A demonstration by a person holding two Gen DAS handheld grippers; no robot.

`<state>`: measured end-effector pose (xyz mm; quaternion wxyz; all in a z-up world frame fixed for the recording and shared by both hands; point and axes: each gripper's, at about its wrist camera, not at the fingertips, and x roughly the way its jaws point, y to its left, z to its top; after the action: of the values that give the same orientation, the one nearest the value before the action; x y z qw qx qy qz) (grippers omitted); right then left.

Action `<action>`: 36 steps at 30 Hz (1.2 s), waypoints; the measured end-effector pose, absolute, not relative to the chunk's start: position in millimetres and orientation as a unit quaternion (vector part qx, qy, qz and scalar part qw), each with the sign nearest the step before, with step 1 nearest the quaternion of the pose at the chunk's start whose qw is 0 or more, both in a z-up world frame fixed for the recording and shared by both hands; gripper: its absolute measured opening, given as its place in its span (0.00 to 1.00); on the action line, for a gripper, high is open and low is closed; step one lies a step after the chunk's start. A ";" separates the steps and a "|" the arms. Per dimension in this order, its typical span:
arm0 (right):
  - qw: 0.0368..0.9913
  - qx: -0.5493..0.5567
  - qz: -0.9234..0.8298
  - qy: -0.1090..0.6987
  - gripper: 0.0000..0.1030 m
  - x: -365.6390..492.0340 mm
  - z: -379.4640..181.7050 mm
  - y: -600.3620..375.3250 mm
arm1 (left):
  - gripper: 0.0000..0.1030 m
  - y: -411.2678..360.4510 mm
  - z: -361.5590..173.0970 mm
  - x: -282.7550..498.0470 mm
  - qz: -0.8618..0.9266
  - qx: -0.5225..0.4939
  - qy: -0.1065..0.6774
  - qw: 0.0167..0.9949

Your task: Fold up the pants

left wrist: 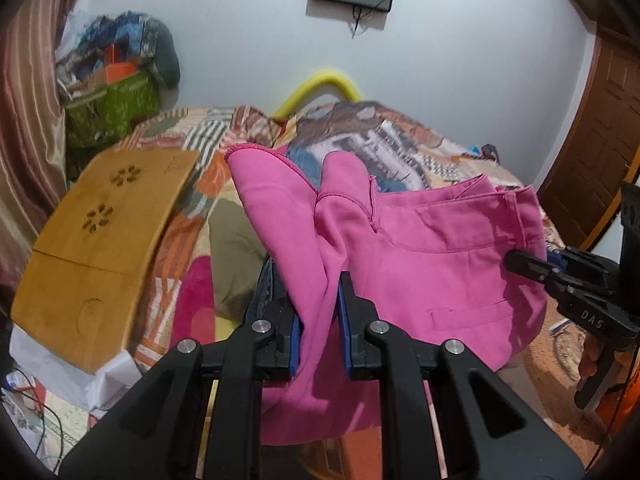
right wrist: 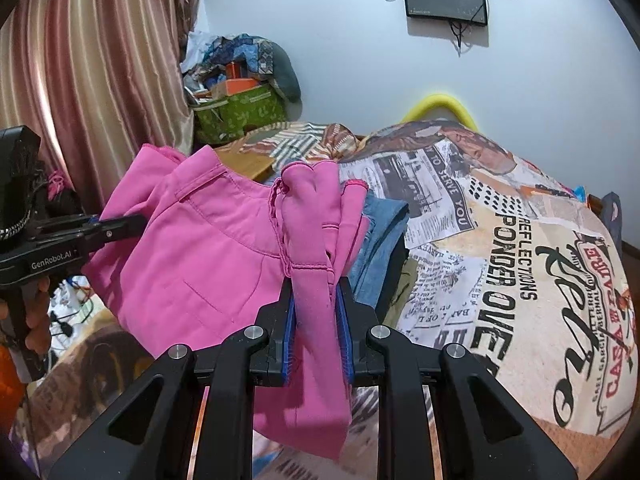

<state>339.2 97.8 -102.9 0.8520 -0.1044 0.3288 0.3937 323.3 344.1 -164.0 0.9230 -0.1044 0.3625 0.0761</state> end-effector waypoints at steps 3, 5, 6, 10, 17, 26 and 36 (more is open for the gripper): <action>0.852 -0.108 0.386 0.338 0.16 351.7 -115.8 104.3 | 0.15 349.1 -185.2 335.0 0.088 -0.099 0.376 0.917; 0.849 -0.115 0.381 0.347 0.16 358.6 -125.9 109.4 | 0.15 353.4 -199.8 340.4 0.096 -0.103 0.389 0.910; 0.850 -0.121 0.377 0.348 0.17 360.3 -129.9 111.7 | 0.16 355.9 -205.1 341.9 0.099 -0.104 0.394 0.908; 0.846 -0.131 0.369 0.361 0.23 366.7 -137.5 114.1 | 0.30 362.1 -214.7 341.3 0.106 -0.104 0.398 0.905; 0.850 -0.141 0.339 0.378 0.36 366.2 -137.0 101.9 | 0.42 363.6 -203.1 322.7 0.130 -0.081 0.406 0.901; 0.863 -0.132 0.344 0.344 0.36 322.2 -78.5 73.3 | 0.42 336.1 -130.8 257.4 0.126 -0.086 0.348 0.925; 0.888 -0.104 0.378 0.242 0.37 221.1 21.1 36.2 | 0.42 258.9 -15.0 147.7 0.087 -0.068 0.224 0.968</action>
<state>221.1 36.2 21.1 0.8878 -0.1039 0.2418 0.3776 147.7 258.9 -15.0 0.9682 -0.0678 0.2245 0.0872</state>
